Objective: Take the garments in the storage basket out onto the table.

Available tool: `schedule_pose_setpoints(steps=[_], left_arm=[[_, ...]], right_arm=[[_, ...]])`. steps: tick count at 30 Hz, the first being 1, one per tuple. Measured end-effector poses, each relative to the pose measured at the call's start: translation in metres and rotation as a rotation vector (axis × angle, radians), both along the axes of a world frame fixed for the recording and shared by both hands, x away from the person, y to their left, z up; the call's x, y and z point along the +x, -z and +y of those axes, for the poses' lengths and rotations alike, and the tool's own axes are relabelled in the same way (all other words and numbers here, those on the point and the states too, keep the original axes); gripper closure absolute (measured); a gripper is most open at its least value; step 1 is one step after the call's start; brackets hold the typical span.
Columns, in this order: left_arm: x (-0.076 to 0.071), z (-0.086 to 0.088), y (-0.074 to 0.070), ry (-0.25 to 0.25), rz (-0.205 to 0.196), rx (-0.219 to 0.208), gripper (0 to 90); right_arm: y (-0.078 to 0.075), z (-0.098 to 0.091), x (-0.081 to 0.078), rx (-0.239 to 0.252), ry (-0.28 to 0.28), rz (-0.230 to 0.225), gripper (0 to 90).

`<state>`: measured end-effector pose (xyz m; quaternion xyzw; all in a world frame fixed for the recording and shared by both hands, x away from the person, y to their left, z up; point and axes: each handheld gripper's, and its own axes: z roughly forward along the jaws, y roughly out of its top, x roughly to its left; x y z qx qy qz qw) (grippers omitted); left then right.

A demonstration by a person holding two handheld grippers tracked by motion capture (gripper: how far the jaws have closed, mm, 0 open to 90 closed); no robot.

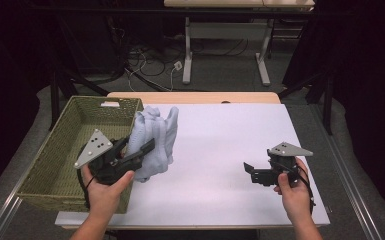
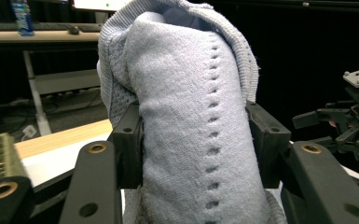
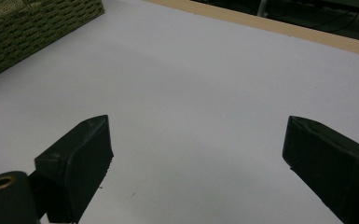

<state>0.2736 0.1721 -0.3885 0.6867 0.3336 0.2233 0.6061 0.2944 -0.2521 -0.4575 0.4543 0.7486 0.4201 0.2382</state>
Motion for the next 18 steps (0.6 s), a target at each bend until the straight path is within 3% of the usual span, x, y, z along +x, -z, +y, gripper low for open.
schedule_pose_setpoints(steps=[18], left_arm=[[0.016,-0.048,-0.008,0.060,0.008,-0.015,48.9]], right_arm=[[-0.003,-0.003,-0.001,0.010,0.008,0.004,7.8]])
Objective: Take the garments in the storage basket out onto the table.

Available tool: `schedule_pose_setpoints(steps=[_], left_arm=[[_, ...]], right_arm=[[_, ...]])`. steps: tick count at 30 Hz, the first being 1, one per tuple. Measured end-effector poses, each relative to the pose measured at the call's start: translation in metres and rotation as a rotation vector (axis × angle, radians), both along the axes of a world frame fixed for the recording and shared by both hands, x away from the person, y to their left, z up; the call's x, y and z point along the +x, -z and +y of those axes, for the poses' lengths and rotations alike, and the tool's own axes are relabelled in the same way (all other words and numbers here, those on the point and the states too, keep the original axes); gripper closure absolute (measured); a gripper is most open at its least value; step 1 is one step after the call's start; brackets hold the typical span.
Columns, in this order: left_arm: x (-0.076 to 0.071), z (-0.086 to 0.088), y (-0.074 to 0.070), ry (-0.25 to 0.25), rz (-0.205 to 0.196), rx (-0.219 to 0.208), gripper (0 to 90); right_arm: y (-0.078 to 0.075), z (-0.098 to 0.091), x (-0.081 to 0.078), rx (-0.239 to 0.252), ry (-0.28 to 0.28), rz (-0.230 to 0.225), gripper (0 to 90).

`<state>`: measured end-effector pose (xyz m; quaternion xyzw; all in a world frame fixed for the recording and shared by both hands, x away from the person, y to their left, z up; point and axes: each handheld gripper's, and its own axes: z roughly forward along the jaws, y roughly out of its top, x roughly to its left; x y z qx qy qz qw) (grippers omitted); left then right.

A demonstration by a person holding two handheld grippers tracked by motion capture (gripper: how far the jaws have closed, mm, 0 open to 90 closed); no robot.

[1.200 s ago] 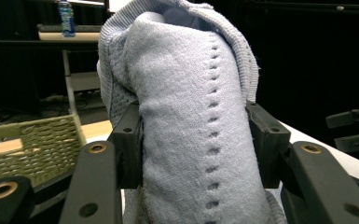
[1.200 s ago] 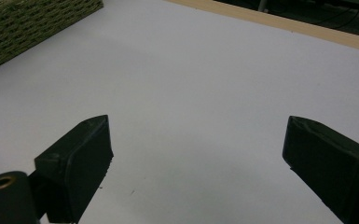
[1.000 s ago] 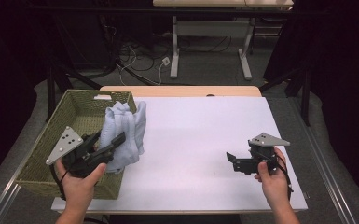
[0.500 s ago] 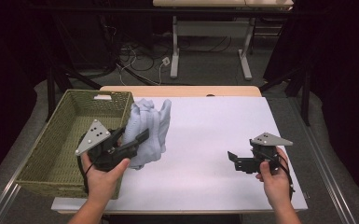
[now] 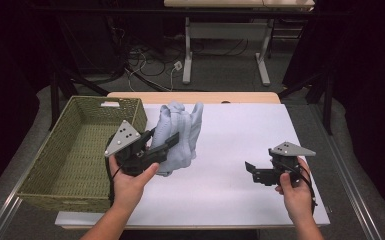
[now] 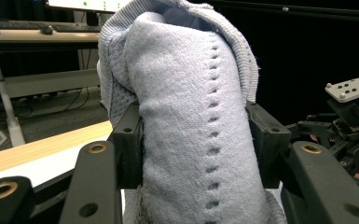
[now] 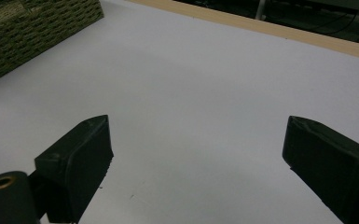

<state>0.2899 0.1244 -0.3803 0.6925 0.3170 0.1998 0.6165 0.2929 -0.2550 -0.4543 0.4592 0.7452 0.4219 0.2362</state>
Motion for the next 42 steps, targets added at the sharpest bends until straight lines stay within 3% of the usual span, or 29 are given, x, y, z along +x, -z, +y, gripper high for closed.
schedule_pose_setpoints(steps=[18,30,42], left_arm=[[0.019,-0.041,0.003,-0.001,-0.003,0.009,48.9],[0.035,-0.055,0.008,-0.005,0.018,-0.001,48.9],[0.055,-0.064,0.026,-0.041,0.053,-0.001,48.9]], right_arm=[[-0.003,-0.001,-0.002,0.014,0.000,-0.019,7.8],[-0.002,0.000,-0.001,0.007,-0.017,-0.012,7.8],[0.000,0.001,0.000,0.008,-0.012,-0.009,7.8]])
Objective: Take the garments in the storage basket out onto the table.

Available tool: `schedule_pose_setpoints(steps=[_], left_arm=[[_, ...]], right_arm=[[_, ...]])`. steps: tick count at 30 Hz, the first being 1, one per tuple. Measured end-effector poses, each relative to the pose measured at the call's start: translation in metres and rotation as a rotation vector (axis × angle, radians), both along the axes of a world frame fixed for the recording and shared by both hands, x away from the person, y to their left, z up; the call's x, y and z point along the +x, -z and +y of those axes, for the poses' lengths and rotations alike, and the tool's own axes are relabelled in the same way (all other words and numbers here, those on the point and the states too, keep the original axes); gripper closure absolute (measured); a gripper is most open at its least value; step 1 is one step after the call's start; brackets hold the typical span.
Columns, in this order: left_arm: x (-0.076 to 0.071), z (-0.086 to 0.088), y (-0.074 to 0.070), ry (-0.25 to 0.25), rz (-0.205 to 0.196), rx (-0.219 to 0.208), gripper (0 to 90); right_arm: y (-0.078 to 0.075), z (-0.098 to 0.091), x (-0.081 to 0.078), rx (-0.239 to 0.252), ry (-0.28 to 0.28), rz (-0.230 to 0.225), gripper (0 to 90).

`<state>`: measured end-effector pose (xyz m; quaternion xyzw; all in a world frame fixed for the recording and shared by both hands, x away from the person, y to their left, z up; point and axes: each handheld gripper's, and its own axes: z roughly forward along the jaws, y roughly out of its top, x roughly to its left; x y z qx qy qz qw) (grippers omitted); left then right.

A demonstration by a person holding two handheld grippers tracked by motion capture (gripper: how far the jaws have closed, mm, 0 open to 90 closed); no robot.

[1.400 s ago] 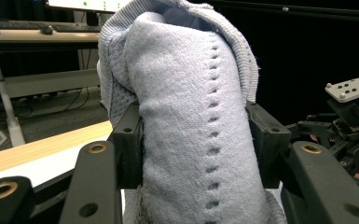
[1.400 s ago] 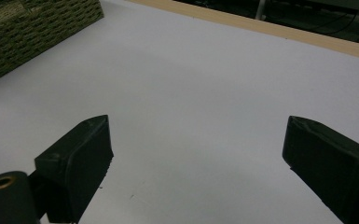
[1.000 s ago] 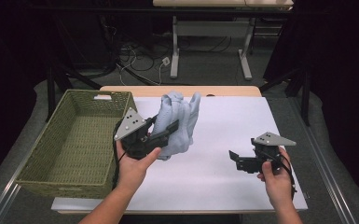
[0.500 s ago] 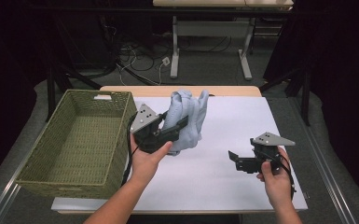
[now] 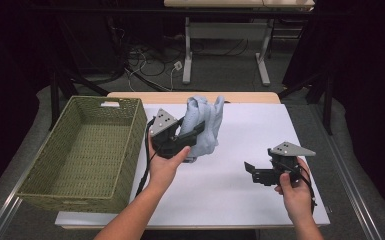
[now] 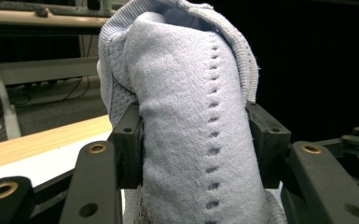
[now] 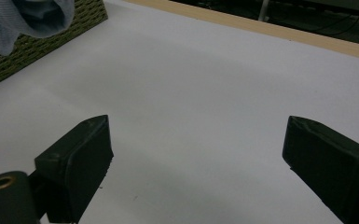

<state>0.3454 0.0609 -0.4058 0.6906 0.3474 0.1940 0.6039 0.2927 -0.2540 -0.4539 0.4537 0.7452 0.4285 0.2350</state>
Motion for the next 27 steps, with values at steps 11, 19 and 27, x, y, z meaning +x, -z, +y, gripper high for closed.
schedule_pose_setpoints(steps=[11,19,27], left_arm=[[0.018,-0.002,0.022,-0.021,0.027,0.013,48.9],[0.030,-0.002,0.042,-0.037,0.089,0.030,48.9],[0.037,-0.007,0.058,-0.037,0.117,0.050,48.9]], right_arm=[[0.001,0.000,0.000,-0.002,0.000,0.004,7.8],[0.003,0.002,0.001,-0.005,-0.004,0.007,7.9],[0.004,0.003,0.002,-0.010,-0.008,0.011,7.9]])
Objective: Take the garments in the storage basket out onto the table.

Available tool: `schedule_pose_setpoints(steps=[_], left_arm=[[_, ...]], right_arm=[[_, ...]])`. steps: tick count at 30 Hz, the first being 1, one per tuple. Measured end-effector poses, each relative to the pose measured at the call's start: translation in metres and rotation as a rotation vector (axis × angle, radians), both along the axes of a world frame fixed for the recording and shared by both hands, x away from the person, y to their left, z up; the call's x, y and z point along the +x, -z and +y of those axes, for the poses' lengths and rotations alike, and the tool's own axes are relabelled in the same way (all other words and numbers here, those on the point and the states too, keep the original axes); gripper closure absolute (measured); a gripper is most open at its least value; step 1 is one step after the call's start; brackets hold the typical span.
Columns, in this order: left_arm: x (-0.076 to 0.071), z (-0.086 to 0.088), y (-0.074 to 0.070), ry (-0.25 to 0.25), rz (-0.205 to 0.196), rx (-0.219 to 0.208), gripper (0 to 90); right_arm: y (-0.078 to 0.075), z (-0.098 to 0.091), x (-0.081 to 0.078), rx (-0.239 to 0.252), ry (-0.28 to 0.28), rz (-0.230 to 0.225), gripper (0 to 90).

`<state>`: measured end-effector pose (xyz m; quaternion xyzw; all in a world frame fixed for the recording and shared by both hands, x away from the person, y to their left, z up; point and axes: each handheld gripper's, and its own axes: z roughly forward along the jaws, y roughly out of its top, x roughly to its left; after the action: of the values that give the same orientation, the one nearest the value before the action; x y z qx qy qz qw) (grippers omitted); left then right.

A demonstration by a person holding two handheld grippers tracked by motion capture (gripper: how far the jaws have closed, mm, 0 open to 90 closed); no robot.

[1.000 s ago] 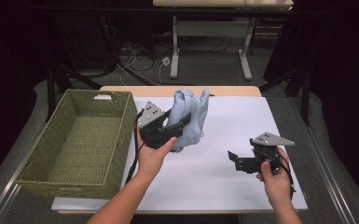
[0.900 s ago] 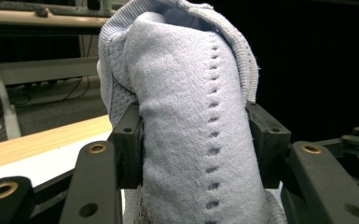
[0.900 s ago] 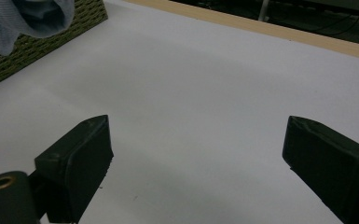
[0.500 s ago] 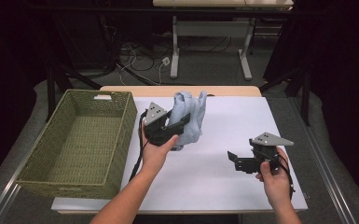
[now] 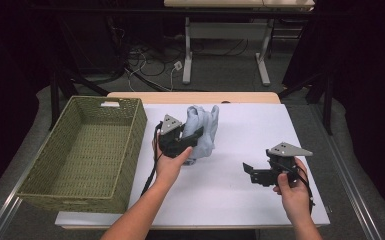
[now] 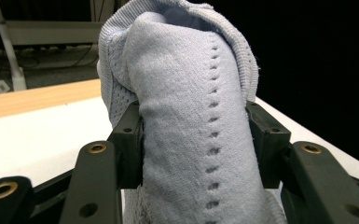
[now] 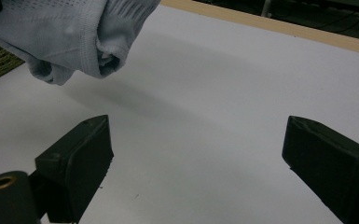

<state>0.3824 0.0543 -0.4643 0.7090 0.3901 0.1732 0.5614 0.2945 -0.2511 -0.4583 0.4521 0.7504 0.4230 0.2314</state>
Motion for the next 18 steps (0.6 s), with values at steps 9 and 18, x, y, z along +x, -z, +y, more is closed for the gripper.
schedule_pose_setpoints(steps=[9,18], left_arm=[[0.004,-0.010,0.016,0.013,0.033,0.030,48.8],[0.008,-0.018,0.032,0.022,0.079,0.047,48.5]], right_arm=[[0.001,0.001,0.001,0.002,-0.003,-0.001,7.9],[0.002,0.002,0.001,-0.005,-0.010,0.009,8.0]])
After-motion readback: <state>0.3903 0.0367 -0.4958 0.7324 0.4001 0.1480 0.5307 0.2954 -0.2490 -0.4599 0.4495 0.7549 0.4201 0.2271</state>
